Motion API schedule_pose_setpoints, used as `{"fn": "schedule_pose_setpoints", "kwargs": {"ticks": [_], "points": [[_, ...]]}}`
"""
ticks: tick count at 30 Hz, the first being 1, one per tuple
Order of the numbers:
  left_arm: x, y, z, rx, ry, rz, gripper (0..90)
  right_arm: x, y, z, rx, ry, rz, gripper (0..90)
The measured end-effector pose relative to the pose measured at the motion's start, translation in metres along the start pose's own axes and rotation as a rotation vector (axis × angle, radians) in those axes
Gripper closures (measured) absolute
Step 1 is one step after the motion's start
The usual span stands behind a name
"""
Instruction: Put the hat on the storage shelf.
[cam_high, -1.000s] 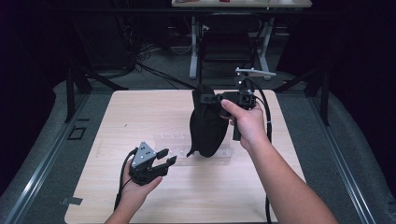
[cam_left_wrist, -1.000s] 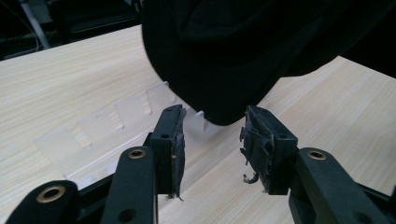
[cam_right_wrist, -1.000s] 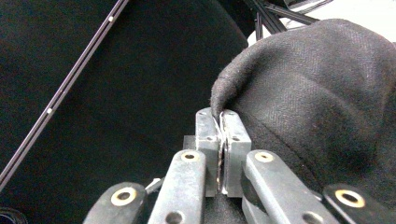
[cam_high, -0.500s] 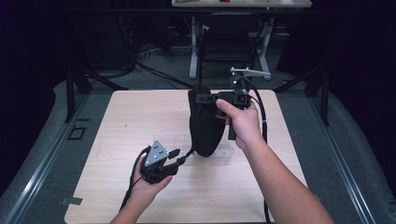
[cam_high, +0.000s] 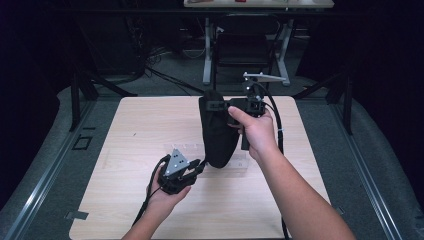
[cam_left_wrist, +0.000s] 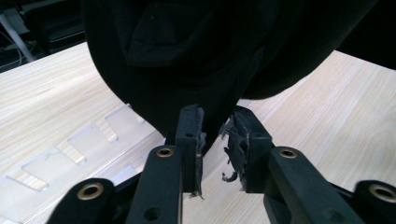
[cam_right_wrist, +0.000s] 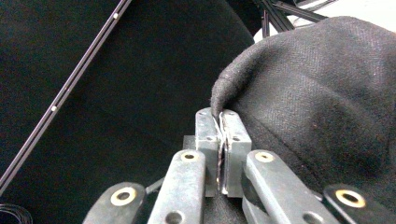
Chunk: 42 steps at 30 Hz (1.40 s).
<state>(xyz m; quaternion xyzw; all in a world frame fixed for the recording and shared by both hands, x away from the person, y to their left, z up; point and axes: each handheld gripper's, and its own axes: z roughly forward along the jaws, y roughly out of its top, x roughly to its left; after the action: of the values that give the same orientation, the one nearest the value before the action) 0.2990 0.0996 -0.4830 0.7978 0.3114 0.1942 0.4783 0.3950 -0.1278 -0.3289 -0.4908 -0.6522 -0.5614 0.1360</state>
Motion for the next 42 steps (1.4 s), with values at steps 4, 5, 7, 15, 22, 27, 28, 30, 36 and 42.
{"fn": "schedule_pose_setpoints", "kwargs": {"ticks": [4, 5, 7, 15, 22, 27, 28, 30, 36, 42], "points": [[-0.002, 0.002, 0.001, 0.003, 0.012, 0.018, 77.4, 0.0, 0.0, 0.001, -0.002, -0.002, -0.001, 88.0], [-0.003, 0.003, 0.001, 0.004, 0.016, 0.022, 77.4, 0.0, 0.0, 0.001, -0.004, -0.002, -0.001, 88.0], [-0.003, 0.002, 0.001, 0.007, 0.025, 0.037, 79.1, 0.001, 0.0, 0.002, -0.003, 0.0, 0.003, 87.9], [-0.005, 0.001, 0.0, 0.015, 0.049, 0.086, 81.6, 0.002, -0.001, 0.001, -0.002, -0.005, -0.011, 86.6], [-0.005, 0.0, 0.0, 0.014, 0.053, 0.112, 82.6, 0.003, -0.001, -0.003, -0.006, 0.002, -0.018, 83.9], [-0.005, 0.0, 0.0, 0.014, 0.058, 0.118, 83.0, 0.005, -0.001, -0.007, -0.008, 0.017, -0.023, 81.6], [-0.005, 0.0, 0.0, 0.014, 0.062, 0.12, 83.2, 0.005, 0.0, -0.009, -0.009, 0.018, -0.026, 80.8], [-0.003, -0.001, -0.001, 0.015, 0.071, 0.121, 84.2, 0.005, 0.0, -0.014, -0.017, 0.006, -0.038, 79.1], [0.005, -0.007, -0.005, 0.025, 0.085, 0.103, 85.5, 0.0, 0.003, -0.03, -0.048, -0.001, -0.03, 77.7], [0.011, -0.018, -0.004, 0.049, 0.089, 0.083, 85.4, -0.007, 0.004, -0.043, -0.071, -0.012, -0.023, 77.6]]}}
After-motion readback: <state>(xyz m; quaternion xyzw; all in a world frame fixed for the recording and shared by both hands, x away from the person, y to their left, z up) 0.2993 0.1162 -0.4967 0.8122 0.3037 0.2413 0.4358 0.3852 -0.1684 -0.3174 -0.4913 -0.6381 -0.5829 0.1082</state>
